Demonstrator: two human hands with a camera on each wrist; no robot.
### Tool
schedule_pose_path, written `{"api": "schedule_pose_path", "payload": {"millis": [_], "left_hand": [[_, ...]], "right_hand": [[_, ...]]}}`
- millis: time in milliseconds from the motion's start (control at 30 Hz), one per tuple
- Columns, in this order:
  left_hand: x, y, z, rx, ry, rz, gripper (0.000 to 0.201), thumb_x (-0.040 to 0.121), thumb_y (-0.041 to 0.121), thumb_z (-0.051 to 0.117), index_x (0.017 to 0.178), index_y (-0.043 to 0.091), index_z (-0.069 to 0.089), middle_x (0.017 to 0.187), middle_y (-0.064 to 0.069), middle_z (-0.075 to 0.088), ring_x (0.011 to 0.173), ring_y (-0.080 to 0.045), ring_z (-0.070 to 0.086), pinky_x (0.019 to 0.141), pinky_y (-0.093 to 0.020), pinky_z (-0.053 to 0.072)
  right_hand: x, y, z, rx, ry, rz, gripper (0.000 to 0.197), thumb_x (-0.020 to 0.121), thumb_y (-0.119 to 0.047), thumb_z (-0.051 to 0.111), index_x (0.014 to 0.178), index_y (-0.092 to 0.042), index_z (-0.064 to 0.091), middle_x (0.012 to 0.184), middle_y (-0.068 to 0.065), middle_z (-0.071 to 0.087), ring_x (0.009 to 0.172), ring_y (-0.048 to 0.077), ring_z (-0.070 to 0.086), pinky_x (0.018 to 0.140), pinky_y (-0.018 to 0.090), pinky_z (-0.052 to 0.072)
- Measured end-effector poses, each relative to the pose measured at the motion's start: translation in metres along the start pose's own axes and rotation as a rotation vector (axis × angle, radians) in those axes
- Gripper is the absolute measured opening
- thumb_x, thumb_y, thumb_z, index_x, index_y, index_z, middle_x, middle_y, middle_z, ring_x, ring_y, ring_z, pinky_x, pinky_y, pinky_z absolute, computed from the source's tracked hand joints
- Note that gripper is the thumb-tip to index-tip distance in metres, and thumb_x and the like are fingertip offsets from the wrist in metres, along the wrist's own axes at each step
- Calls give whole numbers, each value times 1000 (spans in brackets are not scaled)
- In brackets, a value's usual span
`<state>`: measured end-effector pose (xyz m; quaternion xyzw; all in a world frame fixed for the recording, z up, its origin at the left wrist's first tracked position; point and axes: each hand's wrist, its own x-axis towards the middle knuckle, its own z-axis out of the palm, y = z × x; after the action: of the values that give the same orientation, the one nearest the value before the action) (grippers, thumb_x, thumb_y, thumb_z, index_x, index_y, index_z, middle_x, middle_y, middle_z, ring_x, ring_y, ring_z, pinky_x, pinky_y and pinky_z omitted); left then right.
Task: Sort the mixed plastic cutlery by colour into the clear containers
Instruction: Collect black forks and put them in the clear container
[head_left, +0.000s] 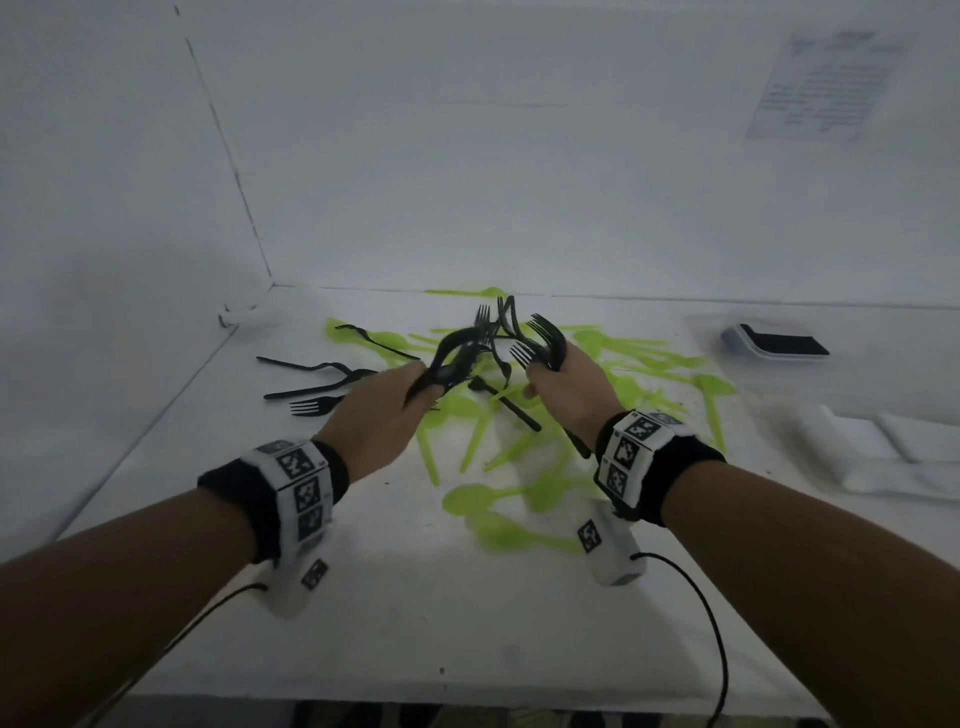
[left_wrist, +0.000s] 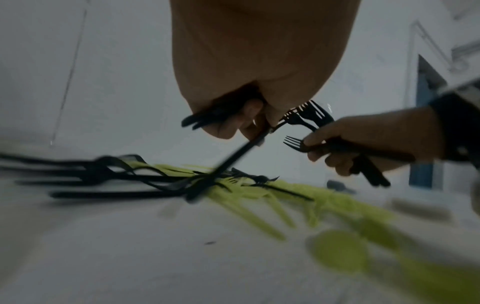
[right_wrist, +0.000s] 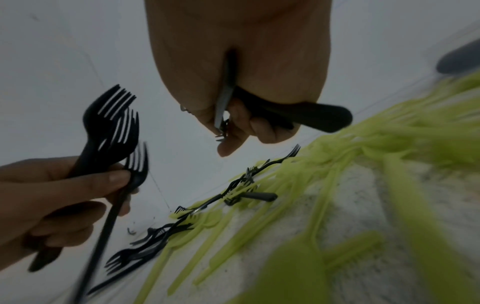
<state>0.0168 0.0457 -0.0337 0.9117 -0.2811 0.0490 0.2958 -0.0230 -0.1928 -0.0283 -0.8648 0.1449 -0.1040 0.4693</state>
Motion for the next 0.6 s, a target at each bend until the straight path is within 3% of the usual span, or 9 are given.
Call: {"api": "schedule_pose_path", "payload": {"millis": [100,200,300,367,433,500,600], "left_hand": [[19,25,14,-321,-1,-161,26,99,34,65,78,20,57,72,8,63,74,-18,62,70,-33,46],[32,54,35,-642,41,-254,25,92,22,76,74,18,59,65,16,63,67,-8,64,71,-30,49],[40,90,55,-718,-19,-245,13,93,23,75,87,13,69,80,4,74,54,2,59,57,-23,42],[43,110,69,-744,-75,-239,13,94,24,73,94,12,70,86,0,76,63,-2,68,56,-22,42],[47,128,82,-778,-106,-237,10,95,23,73,90,15,69,86,0,76,74,-5,72,57,-21,43],[49,147,92,-809,-124,-234,14,95,22,72,81,19,68,84,2,76,71,1,69,57,-18,41],[56,169,107,-823,-116,-250,17,95,23,72,78,20,71,82,2,78,70,0,69,62,-25,41]], "right_hand": [[-5,7,-12,80,64,24,16,92,-23,56,85,-15,69,73,-8,74,68,11,61,63,28,42],[-12,16,-23,178,129,57,17,88,-24,64,77,-11,68,65,-7,61,63,17,53,66,33,42],[-22,27,-40,338,160,135,14,92,-24,70,83,-14,70,79,-1,66,67,13,57,66,30,44],[-30,35,-54,439,182,172,11,95,-21,70,87,-14,71,80,-1,67,52,1,53,58,23,40],[-35,44,-69,521,220,205,6,96,-20,70,93,-15,72,79,-1,66,41,-2,45,50,21,37],[-39,53,-82,573,252,239,7,96,-20,69,98,-15,74,79,1,67,40,0,43,47,22,35],[-42,67,-102,640,315,275,9,97,-22,68,101,-17,75,78,-2,67,42,2,42,48,24,35]]}}
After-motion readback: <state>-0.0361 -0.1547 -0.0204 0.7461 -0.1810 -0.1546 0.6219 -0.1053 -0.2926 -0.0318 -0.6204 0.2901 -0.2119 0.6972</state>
